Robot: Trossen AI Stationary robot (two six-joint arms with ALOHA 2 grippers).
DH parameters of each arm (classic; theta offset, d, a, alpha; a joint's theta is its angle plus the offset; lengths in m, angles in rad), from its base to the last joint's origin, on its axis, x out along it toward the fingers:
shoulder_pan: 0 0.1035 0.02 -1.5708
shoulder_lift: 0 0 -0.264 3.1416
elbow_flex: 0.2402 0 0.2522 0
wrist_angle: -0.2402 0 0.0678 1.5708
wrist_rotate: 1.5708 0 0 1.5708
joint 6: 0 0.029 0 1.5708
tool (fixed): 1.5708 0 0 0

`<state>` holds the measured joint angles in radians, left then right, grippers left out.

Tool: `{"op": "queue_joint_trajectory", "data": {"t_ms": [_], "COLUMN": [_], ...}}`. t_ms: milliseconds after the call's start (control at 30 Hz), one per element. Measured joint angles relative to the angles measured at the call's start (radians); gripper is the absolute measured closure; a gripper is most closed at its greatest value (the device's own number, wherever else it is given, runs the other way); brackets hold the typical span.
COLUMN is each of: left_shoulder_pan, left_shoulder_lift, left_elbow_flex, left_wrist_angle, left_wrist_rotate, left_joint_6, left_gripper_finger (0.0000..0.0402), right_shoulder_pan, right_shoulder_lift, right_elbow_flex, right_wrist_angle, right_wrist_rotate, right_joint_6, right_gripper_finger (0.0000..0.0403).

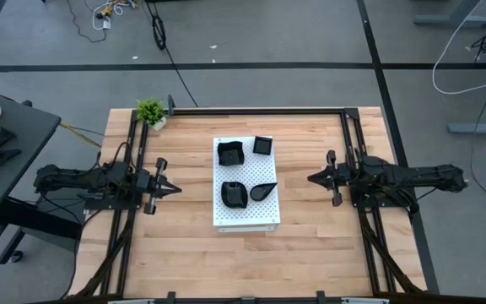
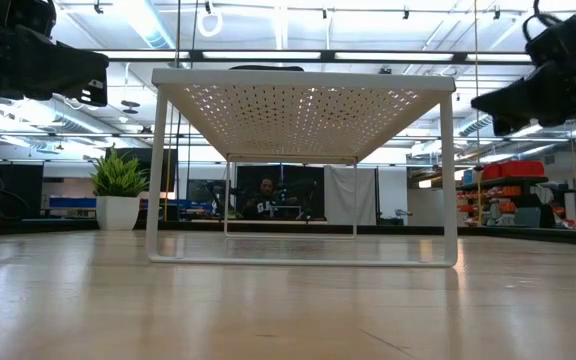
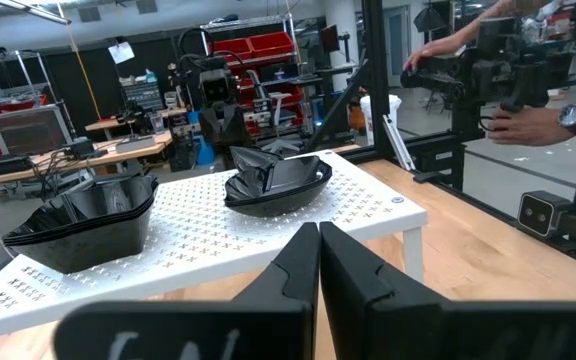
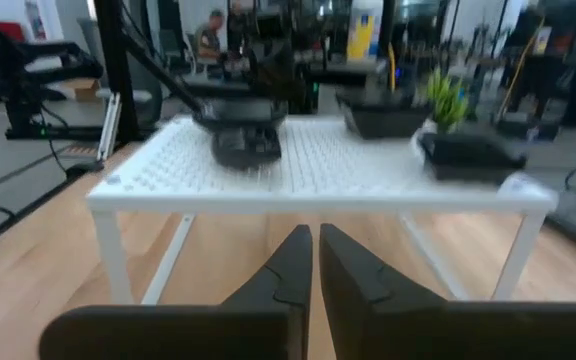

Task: Pick & Place Mini shaped plates
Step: Return to Home Position

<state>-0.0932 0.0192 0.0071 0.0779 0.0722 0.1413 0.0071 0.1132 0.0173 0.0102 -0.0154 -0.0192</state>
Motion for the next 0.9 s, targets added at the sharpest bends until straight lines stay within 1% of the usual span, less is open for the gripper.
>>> {"op": "queue_joint_trajectory", "data": {"t_ms": [267, 533, 900], "left_shoulder_pan": [0.0, 0.0, 0.0], "left_shoulder_lift": [0.0, 0.0, 0.0], "left_elbow_flex": [0.0, 0.0, 0.0], "left_wrist_angle": [0.0, 0.0, 0.0], "left_wrist_rotate": [0.0, 0.0, 0.0], "left_joint_6": [0.0, 0.0, 0.0], "left_gripper_finger": [0.0383, 0.0383, 0.0383], "right_shoulder_pan": [0.0, 0.0, 0.0], "right_shoulder_lift": [-0.11, -0.113, -0.113], "right_elbow_flex": [0.0, 0.0, 0.0], "right_wrist_angle": [0.001, 0.0, 0.0], "right_wrist_rotate": [0.014, 0.014, 0.015], "right_joint_6": [-0.024, 0.008, 0.011], "right_gripper_finger": [0.0374, 0.0374, 0.0374]}}
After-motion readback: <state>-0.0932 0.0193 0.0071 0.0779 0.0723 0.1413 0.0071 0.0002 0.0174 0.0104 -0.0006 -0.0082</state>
